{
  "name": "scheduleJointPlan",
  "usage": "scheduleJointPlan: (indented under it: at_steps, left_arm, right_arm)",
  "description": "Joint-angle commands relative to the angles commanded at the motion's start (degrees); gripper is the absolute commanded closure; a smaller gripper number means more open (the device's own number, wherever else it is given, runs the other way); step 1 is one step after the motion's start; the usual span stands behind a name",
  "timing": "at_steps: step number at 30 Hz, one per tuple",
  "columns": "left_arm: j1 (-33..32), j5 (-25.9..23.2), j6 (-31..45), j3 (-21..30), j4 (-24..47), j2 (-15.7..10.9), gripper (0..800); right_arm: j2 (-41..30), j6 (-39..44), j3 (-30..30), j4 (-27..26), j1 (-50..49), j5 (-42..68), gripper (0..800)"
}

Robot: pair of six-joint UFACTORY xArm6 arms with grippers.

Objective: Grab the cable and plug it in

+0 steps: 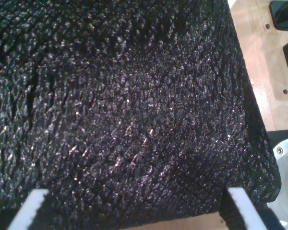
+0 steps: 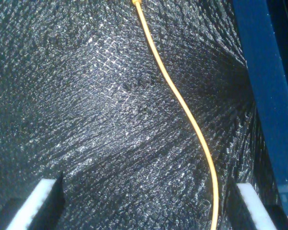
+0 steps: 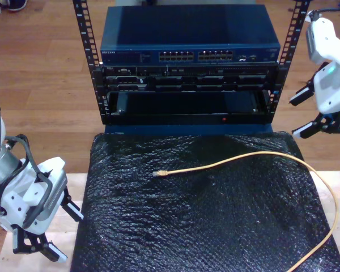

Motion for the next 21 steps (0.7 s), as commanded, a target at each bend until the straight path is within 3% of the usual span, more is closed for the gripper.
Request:
scheduleJointPlan:
  at_steps: [21]
  left_arm:
    - [0.09,0.09,-0.09,0.09,0.0,0.09,1]
  right_arm:
    - [5.71,9.67,-0.44,-14.95,18.2,-10.29,7]
